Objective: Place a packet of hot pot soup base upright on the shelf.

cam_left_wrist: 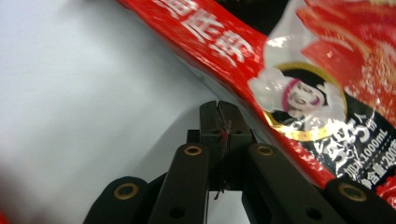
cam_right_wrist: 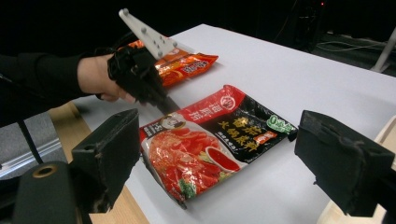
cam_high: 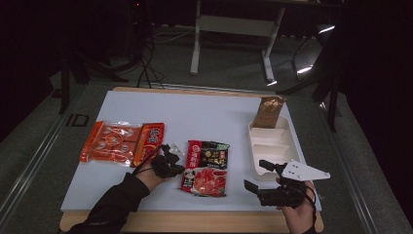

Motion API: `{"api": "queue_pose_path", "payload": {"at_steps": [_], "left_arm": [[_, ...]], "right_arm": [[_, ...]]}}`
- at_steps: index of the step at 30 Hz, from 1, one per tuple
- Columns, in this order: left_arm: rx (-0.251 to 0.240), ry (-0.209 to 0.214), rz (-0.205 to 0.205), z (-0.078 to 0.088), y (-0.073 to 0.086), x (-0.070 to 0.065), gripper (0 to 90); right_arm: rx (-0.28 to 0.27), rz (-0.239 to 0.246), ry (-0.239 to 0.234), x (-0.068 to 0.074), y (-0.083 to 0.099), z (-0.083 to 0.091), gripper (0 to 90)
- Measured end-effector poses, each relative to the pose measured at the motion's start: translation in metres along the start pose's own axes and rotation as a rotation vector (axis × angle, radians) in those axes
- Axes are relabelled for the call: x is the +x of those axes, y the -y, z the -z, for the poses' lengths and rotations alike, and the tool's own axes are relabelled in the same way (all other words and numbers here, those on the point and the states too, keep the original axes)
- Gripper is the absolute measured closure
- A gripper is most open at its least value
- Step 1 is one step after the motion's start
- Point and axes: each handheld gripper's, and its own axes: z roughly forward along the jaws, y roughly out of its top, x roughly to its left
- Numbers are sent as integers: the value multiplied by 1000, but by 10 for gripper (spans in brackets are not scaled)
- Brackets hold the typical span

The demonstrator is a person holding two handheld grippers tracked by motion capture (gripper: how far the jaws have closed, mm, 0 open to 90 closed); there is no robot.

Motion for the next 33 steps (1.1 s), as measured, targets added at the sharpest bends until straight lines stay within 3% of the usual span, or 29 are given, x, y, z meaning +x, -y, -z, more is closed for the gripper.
{"api": "queue_pose_path", "payload": {"at_steps": [9, 14, 19, 23, 30, 33], "left_arm": [[-105, -31, 46, 24, -16, 8, 867], [-151, -30, 78, 26, -29, 13, 744], [-181, -39, 117, 19, -39, 20, 662], [-174, -48, 131, 10, -45, 24, 638], [-147, -74, 145, -13, -54, 33, 506], [-140, -69, 166, -23, -56, 38, 506]], "right_arm": [[7, 1, 5, -1, 1, -1, 142], [12, 4, 3, 1, 1, -3, 142], [18, 8, 0, 0, 2, -3, 142], [20, 3, -3, 0, 2, -4, 142], [27, 9, -7, 1, 3, -6, 142], [28, 11, -11, 1, 4, -7, 141]]}}
